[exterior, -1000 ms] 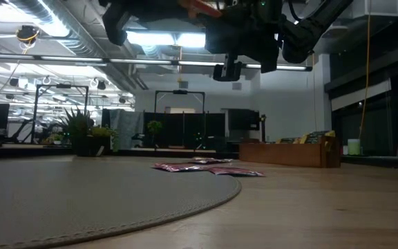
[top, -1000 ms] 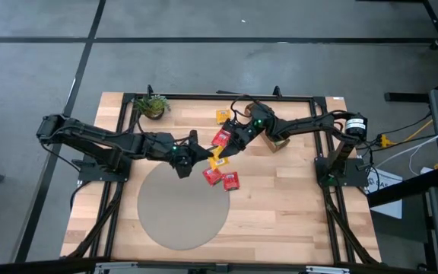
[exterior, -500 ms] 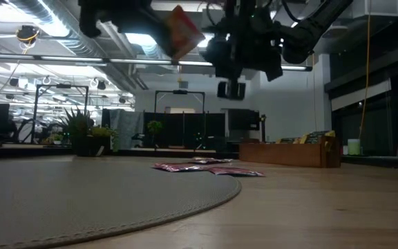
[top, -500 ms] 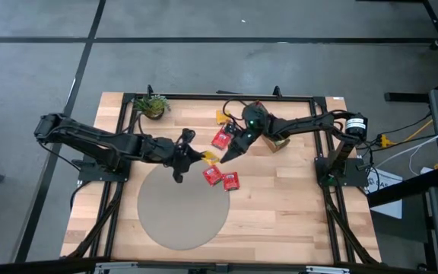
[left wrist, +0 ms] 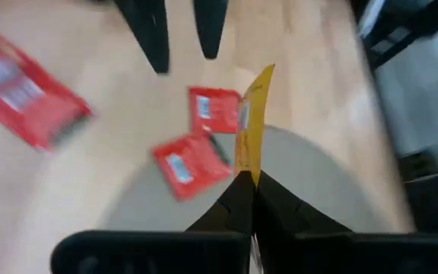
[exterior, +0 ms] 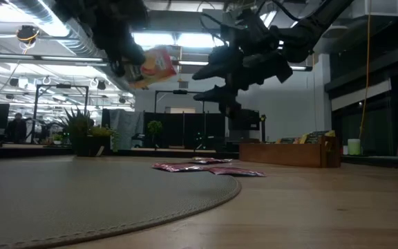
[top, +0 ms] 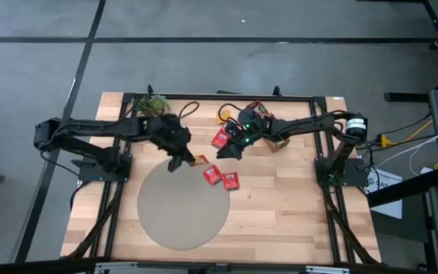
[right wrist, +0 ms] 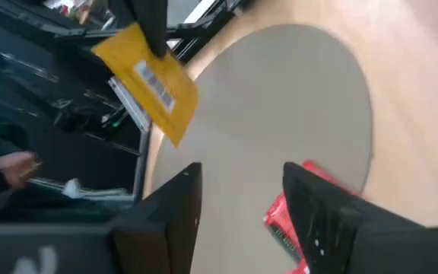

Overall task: Pick & Place Tea
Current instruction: Put the orange tea bag into the middle section of the wooden organizer

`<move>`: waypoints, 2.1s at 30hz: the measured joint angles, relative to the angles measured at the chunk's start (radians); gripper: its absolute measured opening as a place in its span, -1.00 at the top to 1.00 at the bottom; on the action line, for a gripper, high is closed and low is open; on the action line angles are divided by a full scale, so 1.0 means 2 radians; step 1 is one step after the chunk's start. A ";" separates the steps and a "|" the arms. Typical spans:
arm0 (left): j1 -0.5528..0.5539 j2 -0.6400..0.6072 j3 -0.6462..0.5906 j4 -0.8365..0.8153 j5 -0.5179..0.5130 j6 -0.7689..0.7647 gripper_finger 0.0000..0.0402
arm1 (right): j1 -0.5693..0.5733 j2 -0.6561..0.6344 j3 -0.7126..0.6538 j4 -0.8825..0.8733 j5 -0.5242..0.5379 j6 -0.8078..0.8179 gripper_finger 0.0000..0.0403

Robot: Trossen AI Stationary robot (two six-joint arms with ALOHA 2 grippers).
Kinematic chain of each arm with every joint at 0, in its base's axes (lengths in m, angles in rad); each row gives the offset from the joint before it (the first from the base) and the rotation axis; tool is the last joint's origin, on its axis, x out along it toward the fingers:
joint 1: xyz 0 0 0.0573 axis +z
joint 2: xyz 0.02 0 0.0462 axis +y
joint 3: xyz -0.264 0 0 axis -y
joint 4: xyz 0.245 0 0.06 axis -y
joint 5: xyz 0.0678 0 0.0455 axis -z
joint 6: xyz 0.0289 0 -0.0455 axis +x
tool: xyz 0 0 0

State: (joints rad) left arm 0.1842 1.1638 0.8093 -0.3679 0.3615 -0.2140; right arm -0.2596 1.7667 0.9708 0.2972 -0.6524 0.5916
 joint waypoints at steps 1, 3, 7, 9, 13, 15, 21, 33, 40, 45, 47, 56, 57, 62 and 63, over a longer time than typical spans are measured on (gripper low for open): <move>0.014 0.006 0.000 -0.001 0.033 -0.023 0.99 | 0.001 0.000 0.001 0.000 0.006 -0.007 0.08; 0.036 0.021 0.000 0.000 0.084 -0.064 0.99 | 0.007 0.000 0.009 -0.001 0.016 -0.020 0.08; 0.054 0.061 0.008 0.003 0.138 -0.105 0.99 | 0.025 0.000 0.033 -0.002 0.052 -0.053 0.08; 0.054 0.082 0.021 0.006 0.157 -0.106 0.99 | 0.032 0.000 0.047 -0.008 0.068 -0.065 0.08; 0.052 0.115 0.050 0.000 0.166 -0.101 0.99 | 0.039 -0.001 0.064 -0.047 0.086 -0.078 0.08; 0.052 0.124 0.061 -0.002 0.166 -0.098 0.99 | 0.041 -0.001 0.069 -0.060 0.085 -0.078 0.08; 0.053 0.136 0.080 -0.002 0.165 -0.097 0.99 | 0.046 -0.001 0.071 -0.060 0.062 -0.069 0.09; 0.053 0.137 0.083 0.003 0.156 -0.092 0.98 | 0.047 -0.001 0.071 -0.058 0.011 -0.050 0.91; 0.053 0.137 0.083 0.001 0.144 -0.067 0.95 | 0.052 -0.010 0.057 -0.080 0.016 -0.033 0.91; 0.053 0.130 0.081 0.003 0.120 -0.042 0.84 | 0.054 -0.050 -0.013 0.008 0.037 0.021 0.91; 0.053 0.126 0.081 0.009 0.105 -0.037 0.79 | 0.053 -0.070 -0.046 0.045 0.064 0.049 0.91; 0.058 0.118 0.081 0.167 0.037 -0.080 0.66 | 0.084 -0.119 -0.149 0.173 0.220 0.110 0.91; 0.060 0.119 0.081 0.182 0.034 -0.088 0.65 | 0.089 -0.120 -0.152 0.186 0.235 0.112 0.91; 0.078 0.125 0.081 0.233 0.027 -0.126 0.61 | 0.100 -0.120 -0.155 0.221 0.296 0.121 0.91; 0.082 0.125 0.081 0.234 0.026 -0.131 0.61 | 0.100 -0.120 -0.155 0.224 0.310 0.121 0.91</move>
State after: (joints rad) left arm 0.3478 1.4136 0.9710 0.1007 0.4138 -0.4750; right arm -0.0597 1.5265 0.6610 0.7452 -0.0328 0.8330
